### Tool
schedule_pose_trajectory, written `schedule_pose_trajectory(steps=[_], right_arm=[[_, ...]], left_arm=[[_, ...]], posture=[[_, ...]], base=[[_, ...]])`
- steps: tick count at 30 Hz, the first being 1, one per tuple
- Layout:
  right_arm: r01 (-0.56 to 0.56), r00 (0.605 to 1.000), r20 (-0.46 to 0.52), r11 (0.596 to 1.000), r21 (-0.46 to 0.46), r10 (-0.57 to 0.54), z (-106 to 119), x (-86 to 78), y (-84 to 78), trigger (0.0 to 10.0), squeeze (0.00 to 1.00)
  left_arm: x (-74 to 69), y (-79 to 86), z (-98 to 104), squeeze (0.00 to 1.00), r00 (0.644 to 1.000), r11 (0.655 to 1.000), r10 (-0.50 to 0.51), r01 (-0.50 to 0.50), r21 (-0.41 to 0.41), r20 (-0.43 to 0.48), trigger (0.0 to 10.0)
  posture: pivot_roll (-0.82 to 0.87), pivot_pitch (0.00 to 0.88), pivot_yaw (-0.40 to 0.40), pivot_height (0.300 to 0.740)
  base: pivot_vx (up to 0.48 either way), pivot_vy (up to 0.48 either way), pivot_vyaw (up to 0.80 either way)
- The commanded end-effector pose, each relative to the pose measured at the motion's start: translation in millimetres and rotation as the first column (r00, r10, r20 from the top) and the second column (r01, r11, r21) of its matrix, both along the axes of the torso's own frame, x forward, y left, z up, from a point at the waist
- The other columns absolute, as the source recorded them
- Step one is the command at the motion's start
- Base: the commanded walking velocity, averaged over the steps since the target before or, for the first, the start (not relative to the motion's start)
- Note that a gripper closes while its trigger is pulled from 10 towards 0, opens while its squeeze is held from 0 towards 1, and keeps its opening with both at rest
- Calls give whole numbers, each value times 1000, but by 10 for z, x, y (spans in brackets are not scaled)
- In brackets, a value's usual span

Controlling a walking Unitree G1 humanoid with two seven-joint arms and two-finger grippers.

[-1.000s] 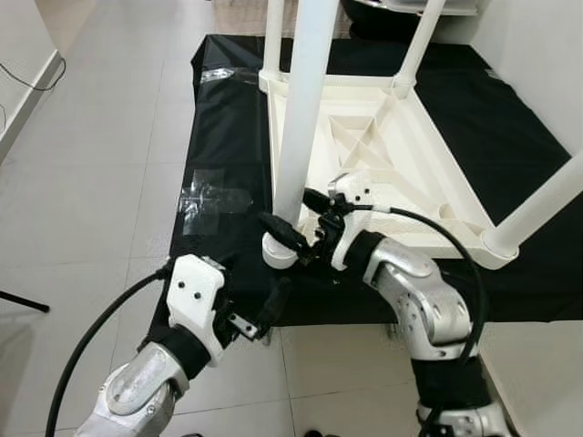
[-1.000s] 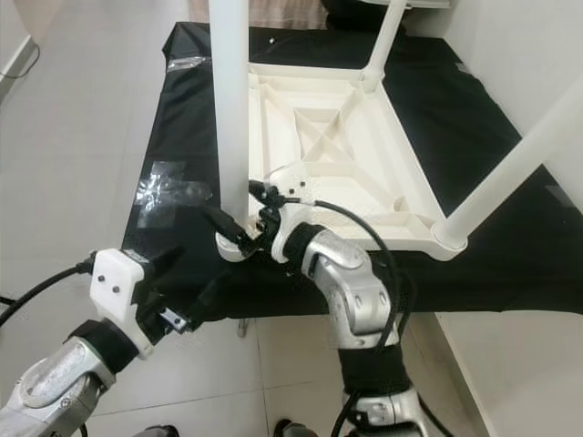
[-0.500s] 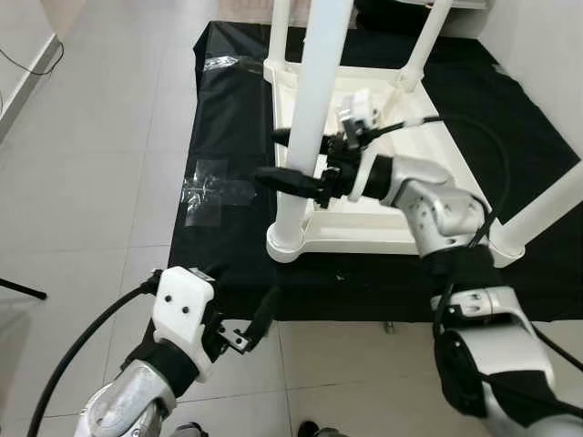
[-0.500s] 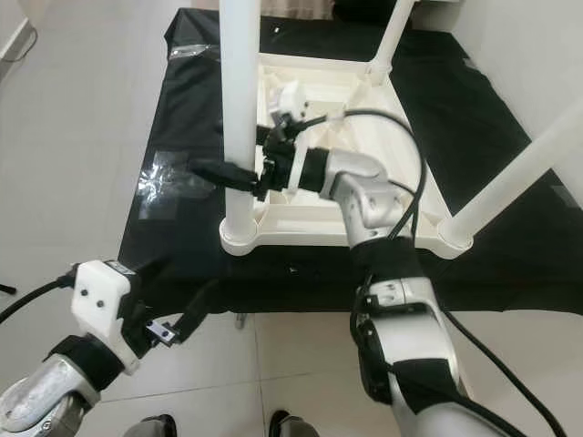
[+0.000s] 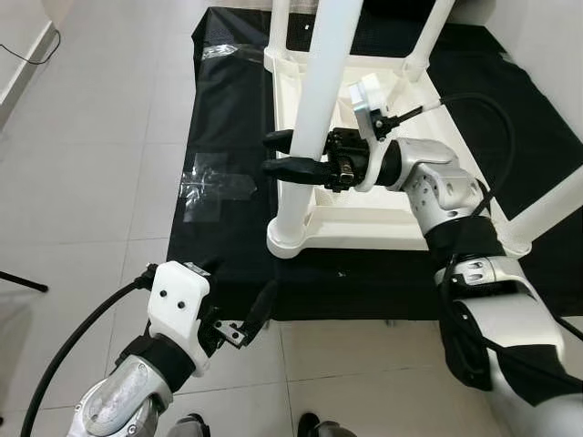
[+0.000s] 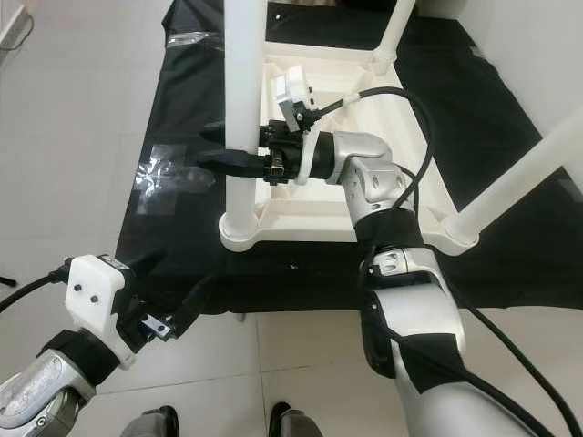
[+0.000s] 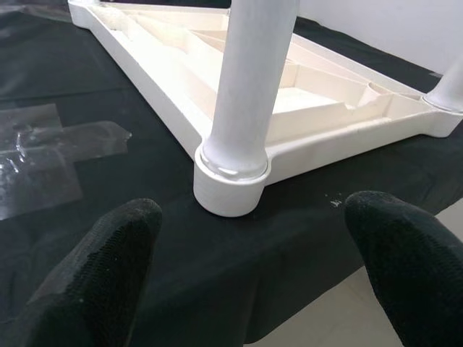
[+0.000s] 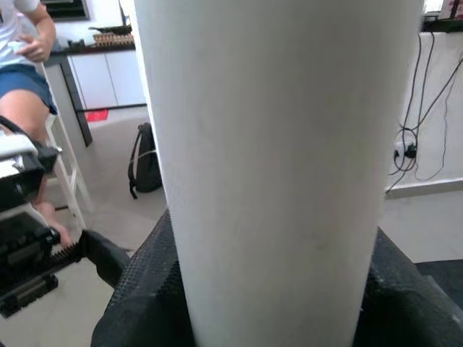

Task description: Building children table

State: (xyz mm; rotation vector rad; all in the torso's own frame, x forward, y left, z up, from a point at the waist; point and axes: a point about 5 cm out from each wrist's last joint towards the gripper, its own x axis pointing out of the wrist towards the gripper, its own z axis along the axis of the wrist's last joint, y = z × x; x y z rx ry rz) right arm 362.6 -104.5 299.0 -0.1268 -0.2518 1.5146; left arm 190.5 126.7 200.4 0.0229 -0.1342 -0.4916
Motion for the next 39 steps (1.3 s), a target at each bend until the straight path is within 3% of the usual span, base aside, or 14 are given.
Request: schedule_pose_trajectory(steps=[1,6,8,9,10,11,12,13,15,16,18,30,31,39], right_arm=[[27,999,-35,999,-34,-28,-122,11,-60,0,0],[77,987,-140,997,-13,-78,-559,-279,-46,0,0],[236,942,-228,969,-71,-246,-852,-411,120,0,0],[437,859,-220,887,-151,-461,-1019,-384,180,0,0],[437,859,-220,887,-151,-461,-1019,-384,180,0,0],[775,546,-172,572,-268,-820,-1197,-306,89,0,0],[775,546,-172,572,-268,-820,-1197,-306,89,0,0],[906,249,-92,265,-330,-964,-1296,-300,-45,0,0],[919,243,-98,262,-293,-965,-1281,-378,72,0,0],[891,382,-139,404,-206,-914,-1173,-409,343,0,0],[874,431,-152,453,-178,-890,-1125,-395,445,0,0],[886,403,-188,433,-164,-896,-943,-418,643,0,0],[873,448,-199,475,-113,-871,-870,-450,648,10000,1000],[730,673,-270,678,91,-689,-656,-558,484,10000,1000]], left_arm=[[-18,-9,-29,0,1000,1000,-10,11,15,-20,10000],[11,-1,-31,0,1000,1000,-14,15,12,-19,10000],[28,-4,-37,0,1000,1000,-22,23,13,-19,10000],[36,-4,-39,0,999,1000,-26,27,13,-18,10000],[36,-4,-39,0,999,1000,-26,27,13,-18,10000],[47,-1,-43,0,999,999,-30,30,14,-17,10000],[47,-1,-43,0,999,999,-30,30,14,-17,10000],[55,2,-46,0,999,999,-32,32,15,-17,10000],[71,-3,-47,0,999,999,-39,39,14,-15,10000],[98,-22,-55,0,999,999,-49,49,6,-15,10000],[111,-36,-60,0,998,998,-55,55,9,-14,10000],[136,-5,-41,0,999,999,-46,46,19,0,10000],[140,-14,-46,0,999,999,-50,50,16,-1,10000],[177,-51,-74,0,998,998,-61,61,15,-6,10000]], posture=[[198,258,-124,740],[175,249,-118,740],[171,242,-112,740],[169,240,-111,740],[169,240,-111,740],[153,233,-106,740],[153,233,-106,740],[153,233,-106,740],[146,224,-93,740],[135,204,-90,740],[144,202,-93,740],[148,196,-95,740],[141,196,-90,740],[123,192,-83,740]], base=[[0,0,0],[0,0,0],[0,0,0],[0,0,0],[0,0,0],[0,0,0],[0,0,0],[0,0,0],[0,0,0],[0,0,0],[0,0,0],[0,0,0],[0,0,0],[0,0,0]])
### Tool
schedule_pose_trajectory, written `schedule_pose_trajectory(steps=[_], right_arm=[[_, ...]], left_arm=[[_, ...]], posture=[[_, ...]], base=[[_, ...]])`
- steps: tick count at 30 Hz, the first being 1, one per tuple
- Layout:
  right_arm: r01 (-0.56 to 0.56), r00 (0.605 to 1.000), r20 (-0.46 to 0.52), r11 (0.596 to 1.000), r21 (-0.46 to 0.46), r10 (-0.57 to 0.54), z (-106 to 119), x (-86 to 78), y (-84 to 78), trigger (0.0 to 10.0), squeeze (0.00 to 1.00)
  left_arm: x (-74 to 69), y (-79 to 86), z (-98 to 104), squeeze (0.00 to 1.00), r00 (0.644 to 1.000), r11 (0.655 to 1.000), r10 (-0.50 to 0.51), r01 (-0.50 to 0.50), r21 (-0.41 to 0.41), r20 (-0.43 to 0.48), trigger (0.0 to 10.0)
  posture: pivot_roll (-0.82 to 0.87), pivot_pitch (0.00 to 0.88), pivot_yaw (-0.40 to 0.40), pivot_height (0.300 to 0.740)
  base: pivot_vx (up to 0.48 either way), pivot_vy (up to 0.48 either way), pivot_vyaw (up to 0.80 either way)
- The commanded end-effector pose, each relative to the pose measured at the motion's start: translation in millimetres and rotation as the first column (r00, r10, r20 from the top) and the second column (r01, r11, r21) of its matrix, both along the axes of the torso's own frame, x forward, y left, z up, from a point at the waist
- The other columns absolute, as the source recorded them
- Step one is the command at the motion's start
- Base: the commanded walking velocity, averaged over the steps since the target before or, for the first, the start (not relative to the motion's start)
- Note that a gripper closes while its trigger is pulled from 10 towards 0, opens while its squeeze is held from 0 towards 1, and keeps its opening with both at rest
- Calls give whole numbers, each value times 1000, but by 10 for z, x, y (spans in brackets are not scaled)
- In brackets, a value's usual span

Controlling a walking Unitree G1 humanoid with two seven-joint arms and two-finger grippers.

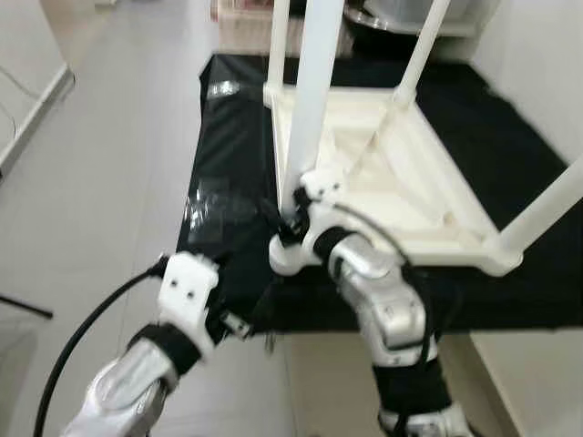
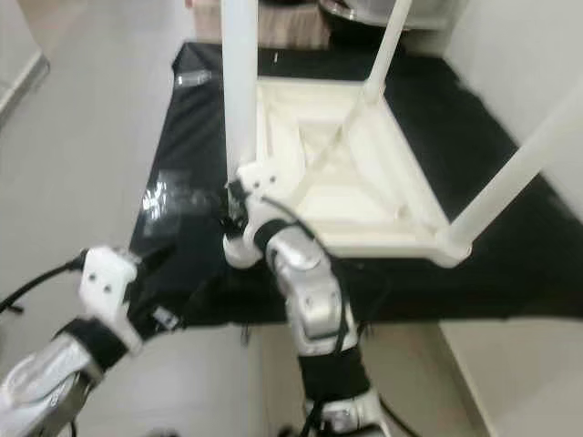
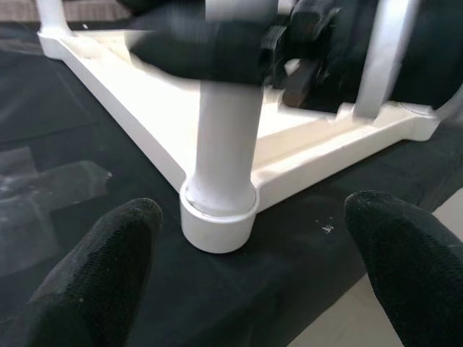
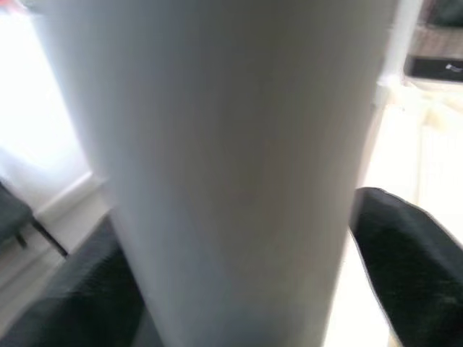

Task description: Building children table

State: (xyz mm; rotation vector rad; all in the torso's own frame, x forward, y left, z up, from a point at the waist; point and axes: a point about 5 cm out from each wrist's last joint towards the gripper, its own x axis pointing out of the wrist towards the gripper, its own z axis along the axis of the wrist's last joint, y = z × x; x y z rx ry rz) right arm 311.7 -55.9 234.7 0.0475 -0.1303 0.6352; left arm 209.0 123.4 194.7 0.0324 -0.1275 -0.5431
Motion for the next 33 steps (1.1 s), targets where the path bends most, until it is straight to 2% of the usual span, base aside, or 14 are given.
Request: schedule_pose_trajectory(steps=[1,5,9,12,14,16,20,21,22,23,24,25,27,33], right_arm=[[-117,993,9,991,62,117,0,-82,-35,10000,1000],[-226,974,6,974,-19,226,-94,-192,-236,10000,1000],[-413,911,-88,893,-181,404,-366,-429,-544,10000,1000],[-414,910,-111,885,-213,400,-419,-437,-615,10000,1000],[-399,917,-119,887,-231,382,-450,-425,-682,10000,1000],[-169,982,-129,950,-262,140,-611,-276,-1003,10000,1000],[-11,990,-136,967,-253,-24,-716,-221,-1132,10000,1000],[44,987,-141,967,-251,-82,-791,-241,-1157,10000,902],[75,983,-142,965,-251,-113,-840,-270,-1170,10000,706],[75,983,-142,965,-251,-113,-840,-270,-1170,10000,706],[115,978,-143,960,-254,-155,-875,-290,-1184,10000,63],[174,967,-133,947,-271,-216,-899,-296,-1208,10000,0],[212,960,-116,933,-291,-255,-901,-274,-1219,10000,0],[229,964,-42,901,-368,-262,-866,-166,-1172,10000,0]], left_arm=[[-3,-21,-21,0,1000,1000,-10,10,0,-2,10000],[30,-19,-46,0,1000,1000,-3,3,5,-5,10000],[86,8,-125,0,1000,1000,21,-21,19,-18,10000],[96,12,-155,0,999,999,23,-23,22,-24,10000],[100,13,-184,0,999,999,26,-25,24,-31,10000],[144,-1,-333,0,997,998,54,-51,47,-54,10000],[173,-5,-394,0,995,995,79,-75,63,-58,10000],[188,-13,-420,0,995,994,84,-80,76,-56,10000],[198,-20,-440,0,995,993,84,-80,87,-52,10000],[198,-20,-440,0,995,993,84,-80,87,-52,10000],[206,-28,-452,0,995,993,82,-77,93,-49,10000],[215,-39,-468,0,996,993,74,-69,99,-48,10000],[219,-50,-504,0,996,993,62,-56,103,-62,10000],[236,-95,-577,0,997,991,25,-15,134,-71,10000]], posture=[[123,192,-83,740],[115,181,-80,740],[107,168,-75,740],[101,158,-70,740],[101,158,-70,740],[80,122,-69,740],[73,112,-62,740],[73,103,-57,740],[72,100,-55,740],[72,100,-55,740],[69,95,-48,740],[70,93,-43,740],[70,85,-34,740],[69,80,-25,740]], base=[[0,0,0],[0,0,0],[0,0,0],[0,0,0],[0,0,0],[0,0,0],[0,0,0],[0,0,0],[0,0,0],[0,0,0],[0,0,0],[0,0,0],[0,0,0],[0,0,0]])
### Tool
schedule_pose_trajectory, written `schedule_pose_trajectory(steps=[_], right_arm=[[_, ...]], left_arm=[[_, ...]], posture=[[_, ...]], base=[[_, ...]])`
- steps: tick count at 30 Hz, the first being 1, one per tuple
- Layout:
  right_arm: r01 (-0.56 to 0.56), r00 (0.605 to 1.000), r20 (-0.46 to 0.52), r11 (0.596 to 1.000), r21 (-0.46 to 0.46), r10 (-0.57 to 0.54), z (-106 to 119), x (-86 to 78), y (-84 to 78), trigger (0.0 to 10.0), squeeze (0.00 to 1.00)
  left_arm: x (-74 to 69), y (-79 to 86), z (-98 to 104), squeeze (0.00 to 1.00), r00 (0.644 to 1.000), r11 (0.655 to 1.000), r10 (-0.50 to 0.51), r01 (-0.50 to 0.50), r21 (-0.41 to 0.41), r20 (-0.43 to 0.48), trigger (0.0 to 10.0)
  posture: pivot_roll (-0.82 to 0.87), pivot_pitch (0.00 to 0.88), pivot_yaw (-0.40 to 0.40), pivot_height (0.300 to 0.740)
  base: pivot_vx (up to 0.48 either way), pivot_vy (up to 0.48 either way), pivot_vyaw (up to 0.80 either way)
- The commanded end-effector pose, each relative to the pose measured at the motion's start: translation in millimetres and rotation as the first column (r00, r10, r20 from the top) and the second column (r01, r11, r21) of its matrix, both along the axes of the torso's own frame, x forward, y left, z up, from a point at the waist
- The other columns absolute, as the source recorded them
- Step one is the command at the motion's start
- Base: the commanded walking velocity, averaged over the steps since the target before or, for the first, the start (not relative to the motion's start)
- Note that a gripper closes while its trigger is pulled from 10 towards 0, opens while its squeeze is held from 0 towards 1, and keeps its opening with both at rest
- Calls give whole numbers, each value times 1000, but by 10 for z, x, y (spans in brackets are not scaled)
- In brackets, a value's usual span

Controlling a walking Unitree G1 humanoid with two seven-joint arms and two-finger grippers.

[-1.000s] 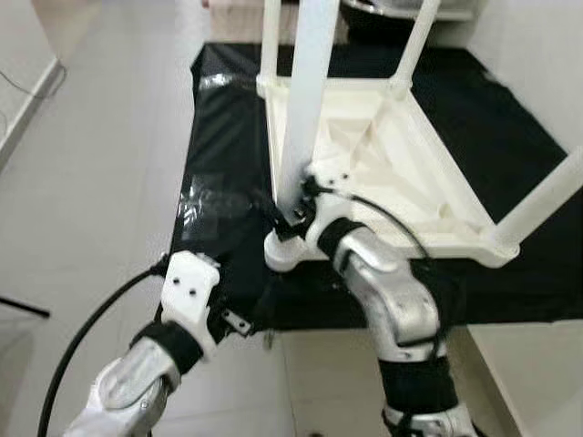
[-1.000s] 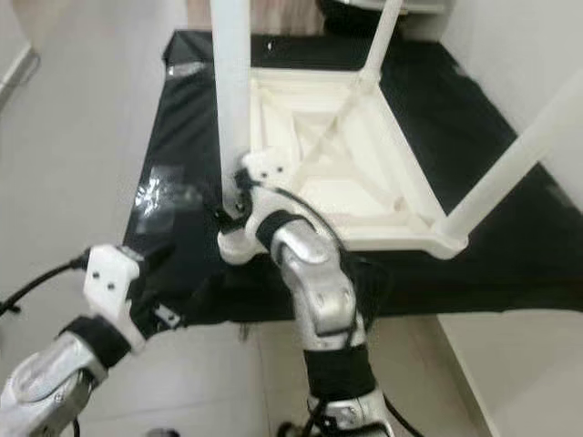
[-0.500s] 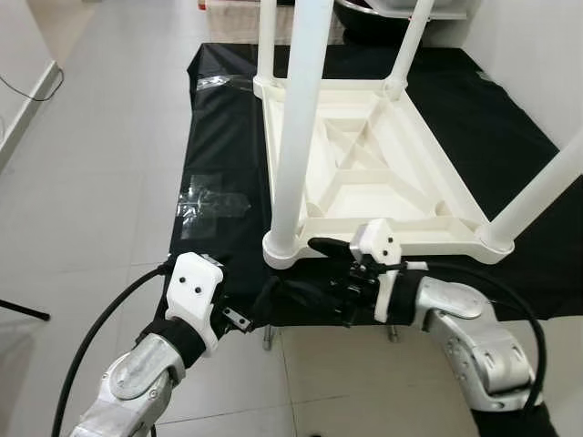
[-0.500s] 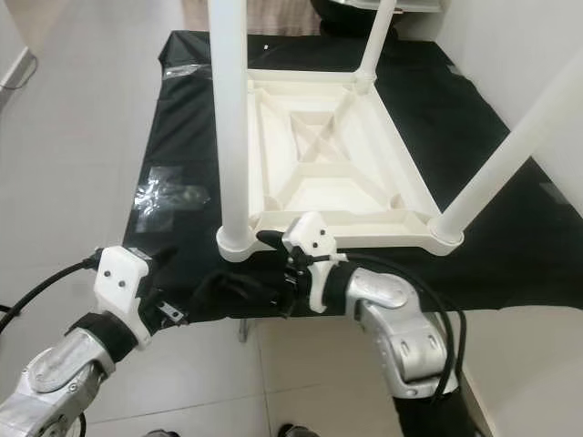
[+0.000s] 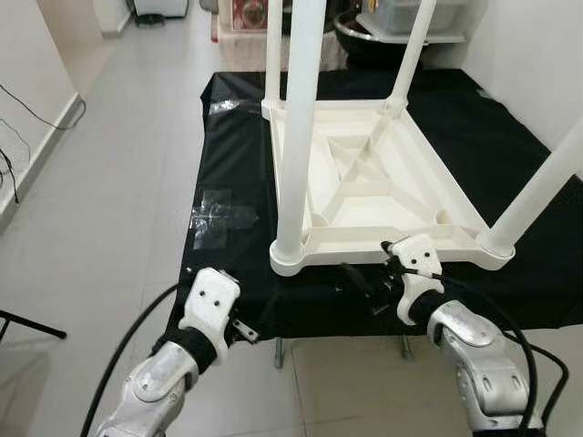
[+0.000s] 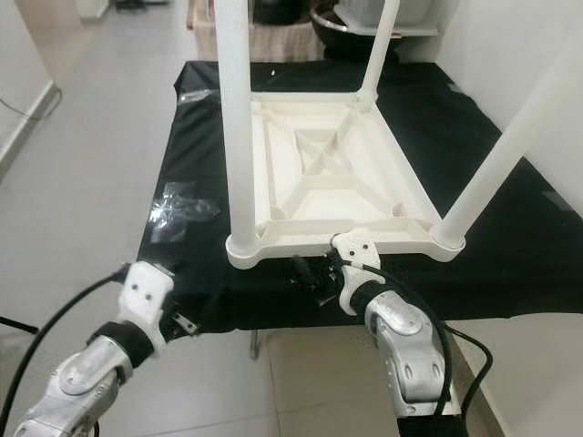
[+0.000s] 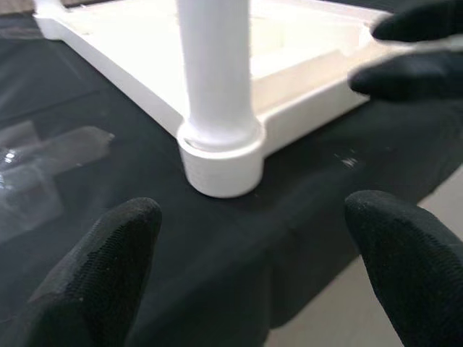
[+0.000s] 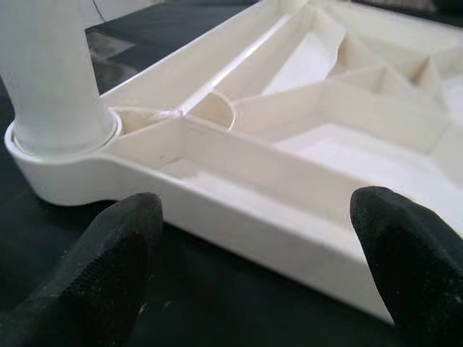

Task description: Building children table

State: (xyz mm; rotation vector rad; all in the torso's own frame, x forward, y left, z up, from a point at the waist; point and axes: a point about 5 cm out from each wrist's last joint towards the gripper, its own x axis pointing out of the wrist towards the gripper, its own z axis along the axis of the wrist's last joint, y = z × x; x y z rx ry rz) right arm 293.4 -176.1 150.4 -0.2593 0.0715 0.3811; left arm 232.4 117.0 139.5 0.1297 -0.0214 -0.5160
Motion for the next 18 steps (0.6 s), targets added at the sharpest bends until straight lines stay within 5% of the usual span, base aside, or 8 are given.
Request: schedule_pose_trajectory(steps=[1,8,18], right_arm=[[-15,1000,5,999,-32,15,-23,17,30,10000,0],[90,995,64,983,-159,-81,72,301,-78,10000,0],[249,968,80,952,-176,-239,72,355,-346,10000,0]], left_arm=[[3,-31,-25,0,1000,1000,-15,15,15,1,10000],[60,-99,5,0,998,998,-53,52,28,34,10000],[75,-121,48,0,993,993,-108,105,56,49,10000]], posture=[[69,80,-25,740],[84,81,-32,740],[68,96,-31,740]], base=[[0,0,0],[0,0,0],[0,0,0]])
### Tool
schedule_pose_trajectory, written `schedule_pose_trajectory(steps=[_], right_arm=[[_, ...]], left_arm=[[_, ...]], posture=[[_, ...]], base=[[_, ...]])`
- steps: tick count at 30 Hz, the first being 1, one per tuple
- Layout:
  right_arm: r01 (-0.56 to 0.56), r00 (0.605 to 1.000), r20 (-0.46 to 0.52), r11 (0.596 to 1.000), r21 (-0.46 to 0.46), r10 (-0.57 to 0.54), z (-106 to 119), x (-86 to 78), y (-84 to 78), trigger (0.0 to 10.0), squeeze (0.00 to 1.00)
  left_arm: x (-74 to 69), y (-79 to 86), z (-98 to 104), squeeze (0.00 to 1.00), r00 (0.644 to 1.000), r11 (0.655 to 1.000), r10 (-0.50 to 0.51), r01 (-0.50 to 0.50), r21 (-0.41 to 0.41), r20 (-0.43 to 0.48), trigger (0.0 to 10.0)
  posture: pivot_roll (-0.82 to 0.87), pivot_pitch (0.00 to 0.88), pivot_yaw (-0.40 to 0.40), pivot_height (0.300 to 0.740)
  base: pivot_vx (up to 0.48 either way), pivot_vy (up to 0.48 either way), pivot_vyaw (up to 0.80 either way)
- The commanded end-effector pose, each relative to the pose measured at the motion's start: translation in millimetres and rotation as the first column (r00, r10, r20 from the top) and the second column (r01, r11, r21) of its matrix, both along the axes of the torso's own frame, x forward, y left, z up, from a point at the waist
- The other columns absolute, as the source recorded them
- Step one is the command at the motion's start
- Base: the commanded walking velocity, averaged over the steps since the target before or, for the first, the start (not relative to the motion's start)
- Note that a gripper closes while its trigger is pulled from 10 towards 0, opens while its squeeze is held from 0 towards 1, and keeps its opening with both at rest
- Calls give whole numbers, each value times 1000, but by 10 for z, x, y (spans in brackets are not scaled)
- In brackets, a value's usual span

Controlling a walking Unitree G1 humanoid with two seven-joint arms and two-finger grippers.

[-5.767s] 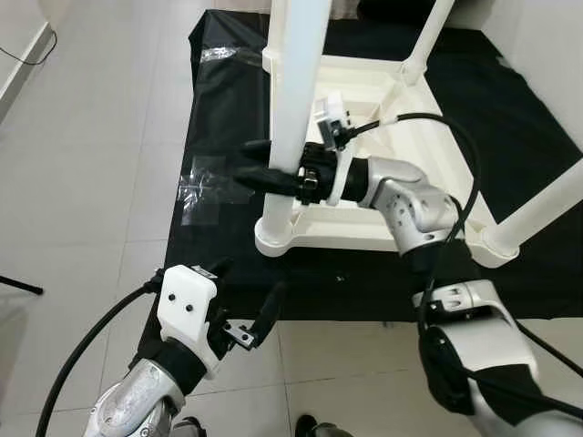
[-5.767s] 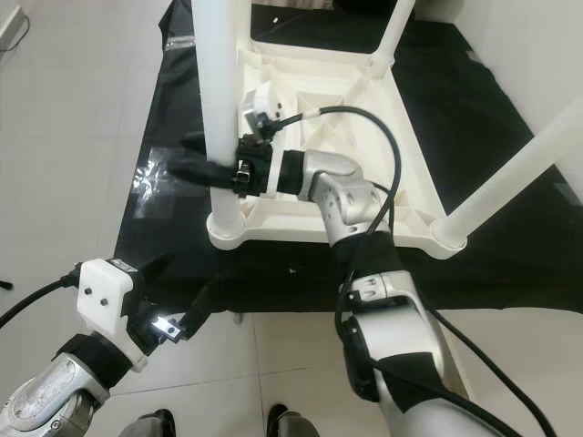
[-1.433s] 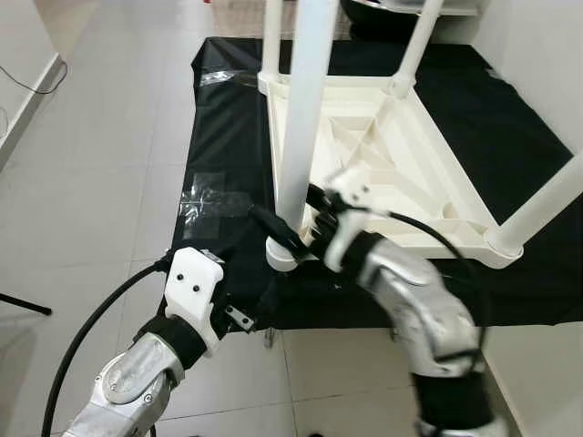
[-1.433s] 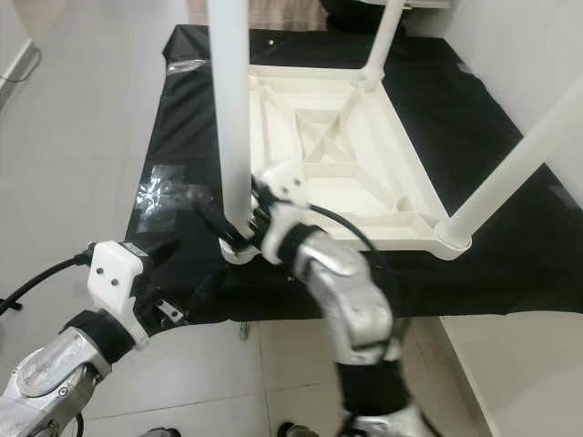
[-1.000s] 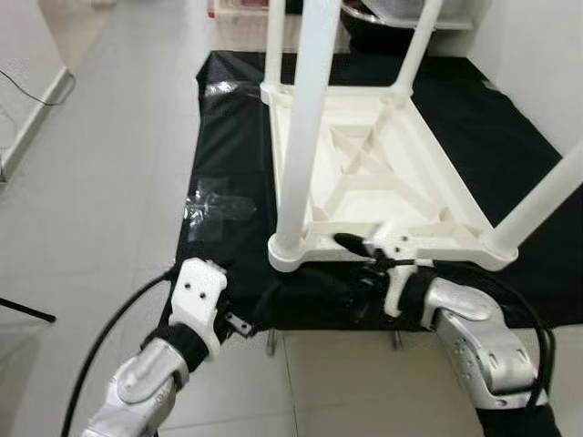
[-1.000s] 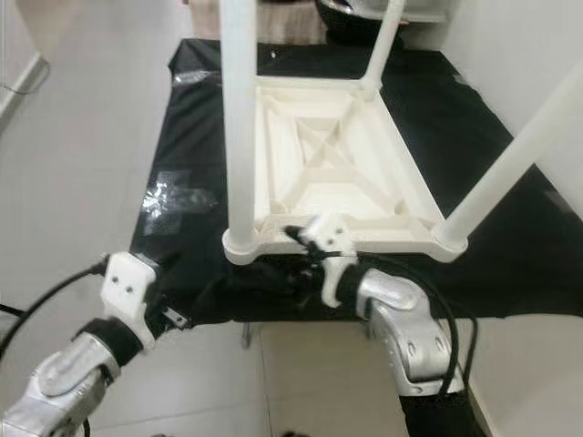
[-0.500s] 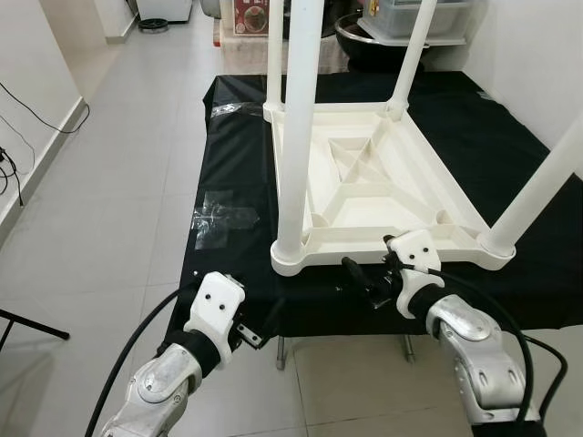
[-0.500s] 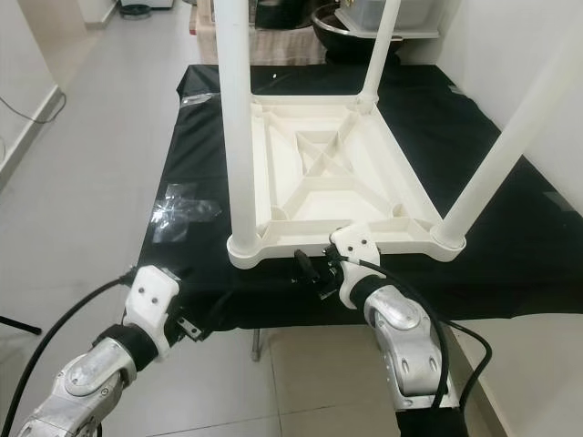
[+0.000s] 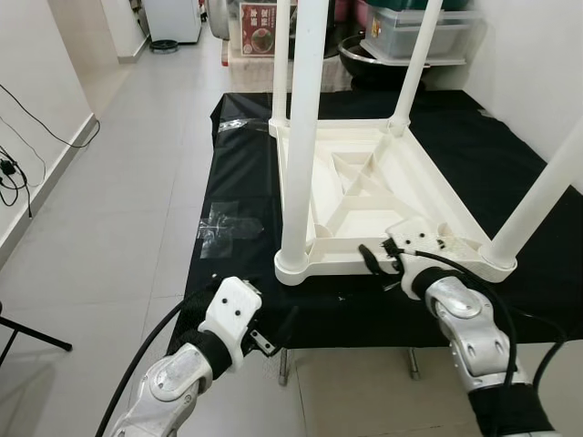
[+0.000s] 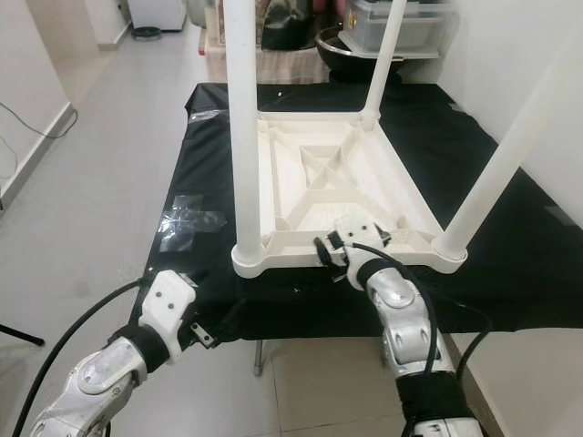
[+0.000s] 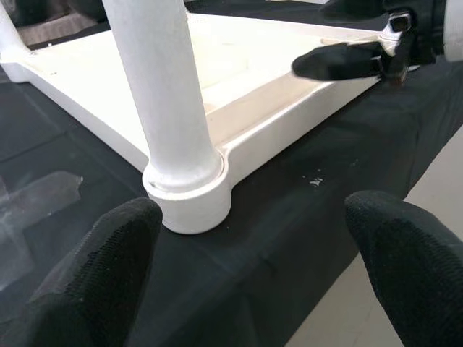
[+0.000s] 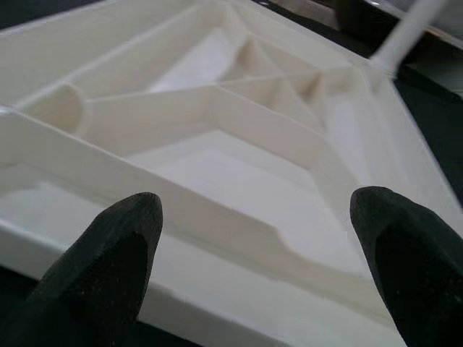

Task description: Building children table

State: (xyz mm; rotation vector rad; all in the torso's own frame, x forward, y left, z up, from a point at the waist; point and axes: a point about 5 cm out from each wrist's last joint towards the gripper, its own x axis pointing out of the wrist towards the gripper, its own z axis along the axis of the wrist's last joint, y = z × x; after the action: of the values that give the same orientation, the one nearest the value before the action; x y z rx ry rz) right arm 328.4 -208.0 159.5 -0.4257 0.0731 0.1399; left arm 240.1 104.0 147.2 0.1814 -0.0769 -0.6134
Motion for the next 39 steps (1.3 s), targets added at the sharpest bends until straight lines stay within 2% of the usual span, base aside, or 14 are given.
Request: schedule_pose_trajectory(steps=[1,7,11,14,20,24,27,28,29,31,32,34,37,39], right_arm=[[21,1000,-1,1000,-16,-21,-25,0,-27,10000,0],[7,1000,7,1000,-11,-6,-27,0,-6,10000,0],[-9,1000,22,1000,-6,9,-4,32,26,10000,0],[-16,1000,26,1000,-5,16,3,51,48,10000,0],[-47,998,29,999,-19,48,10,62,110,10000,0],[-44,998,33,998,-34,45,29,72,106,10000,0],[-52,998,21,998,-29,53,19,67,97,10000,0],[-103,995,-12,995,6,103,-12,40,106,10000,0],[-103,995,-12,995,6,103,-12,40,106,10000,0],[-218,971,-91,974,53,222,-91,-56,104,10000,0],[-218,971,-91,974,53,222,-91,-56,104,10000,0],[-240,945,-204,966,96,255,-172,-164,-78,10000,0],[-239,935,-242,965,111,259,-191,-203,-151,10000,0],[-210,911,-341,973,100,232,-233,-314,-402,10000,0]], left_arm=[[19,20,-29,0,1000,1000,8,-8,15,-3,10000],[89,44,20,0,998,999,47,-47,8,30,10000],[201,134,150,0,989,990,134,-130,-50,71,10000],[230,159,198,0,985,987,153,-148,-67,84,10000],[214,133,219,0,987,992,120,-117,-37,104,10000],[168,15,232,0,996,999,8,-5,-35,89,10000],[157,-11,245,0,996,999,-16,19,-32,90,10000],[159,-27,260,0,995,999,-23,26,-29,93,10000],[159,-27,260,0,995,999,-23,26,-29,93,10000],[166,-44,268,0,996,999,-32,35,-31,89,10000],[166,-44,268,0,996,999,-32,35,-31,89,10000],[145,-71,229,0,995,996,-83,85,-21,63,10000],[138,-76,215,0,994,995,-99,100,-15,54,10000],[155,-64,208,0,993,995,-104,104,-8,49,10000]], posture=[[63,97,-31,740],[53,104,-34,740],[54,113,-44,740],[54,113,-44,740],[58,121,-53,740],[54,126,-51,740],[54,127,-50,740],[54,129,-48,740],[54,129,-48,740],[49,131,-44,740],[49,131,-44,740],[46,134,-45,740],[46,135,-45,740],[37,140,-42,740]], base=[[0,0,0],[0,0,0],[0,0,0],[0,0,0],[0,0,0],[0,0,0],[0,0,0],[0,0,0],[0,0,0],[0,0,0],[0,0,0],[0,0,0],[0,0,0],[0,0,0]])
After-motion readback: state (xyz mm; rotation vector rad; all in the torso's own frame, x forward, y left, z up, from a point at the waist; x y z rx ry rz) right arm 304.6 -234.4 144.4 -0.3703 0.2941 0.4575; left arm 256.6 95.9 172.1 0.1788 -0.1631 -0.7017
